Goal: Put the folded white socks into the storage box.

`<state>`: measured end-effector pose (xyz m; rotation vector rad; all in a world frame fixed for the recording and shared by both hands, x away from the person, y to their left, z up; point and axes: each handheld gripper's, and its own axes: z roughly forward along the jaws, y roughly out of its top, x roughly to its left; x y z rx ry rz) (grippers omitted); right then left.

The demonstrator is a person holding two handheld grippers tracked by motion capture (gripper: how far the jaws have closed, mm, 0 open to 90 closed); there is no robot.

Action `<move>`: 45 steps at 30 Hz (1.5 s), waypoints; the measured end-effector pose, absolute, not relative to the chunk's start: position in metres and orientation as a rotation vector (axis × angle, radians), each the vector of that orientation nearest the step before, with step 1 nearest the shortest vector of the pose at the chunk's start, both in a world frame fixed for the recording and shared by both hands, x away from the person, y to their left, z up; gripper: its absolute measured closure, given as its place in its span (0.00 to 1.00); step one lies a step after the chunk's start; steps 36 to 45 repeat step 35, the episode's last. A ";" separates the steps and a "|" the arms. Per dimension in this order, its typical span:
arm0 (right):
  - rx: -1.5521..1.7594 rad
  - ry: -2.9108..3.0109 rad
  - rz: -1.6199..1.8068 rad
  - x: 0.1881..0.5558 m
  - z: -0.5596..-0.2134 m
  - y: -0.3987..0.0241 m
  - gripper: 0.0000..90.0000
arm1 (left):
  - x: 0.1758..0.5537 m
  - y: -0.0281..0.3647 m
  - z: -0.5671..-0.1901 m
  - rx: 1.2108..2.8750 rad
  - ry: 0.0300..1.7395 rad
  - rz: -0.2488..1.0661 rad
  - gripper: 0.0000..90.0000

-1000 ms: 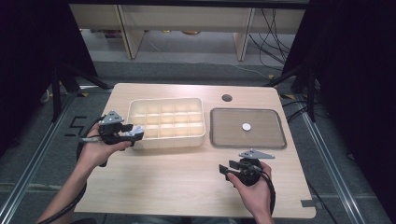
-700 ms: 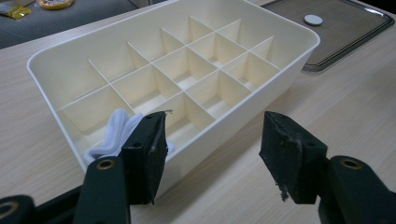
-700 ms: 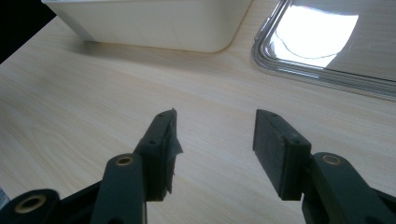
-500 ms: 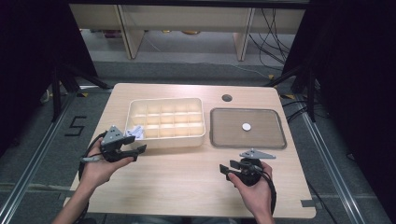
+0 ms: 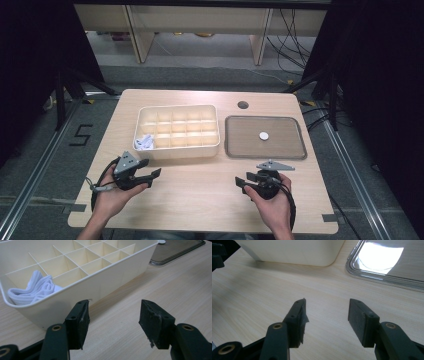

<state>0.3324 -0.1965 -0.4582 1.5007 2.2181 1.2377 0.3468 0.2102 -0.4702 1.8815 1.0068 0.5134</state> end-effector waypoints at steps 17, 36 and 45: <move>1.519 2.236 1.232 0.332 -0.464 -0.195 0.53 | 0.337 0.211 -0.501 1.831 1.053 0.539 0.45; 1.532 2.239 1.240 0.332 -0.469 -0.196 0.53 | 0.337 0.212 -0.508 1.810 1.061 0.540 0.45; 1.532 2.239 1.240 0.332 -0.469 -0.196 0.53 | 0.337 0.212 -0.508 1.810 1.061 0.540 0.45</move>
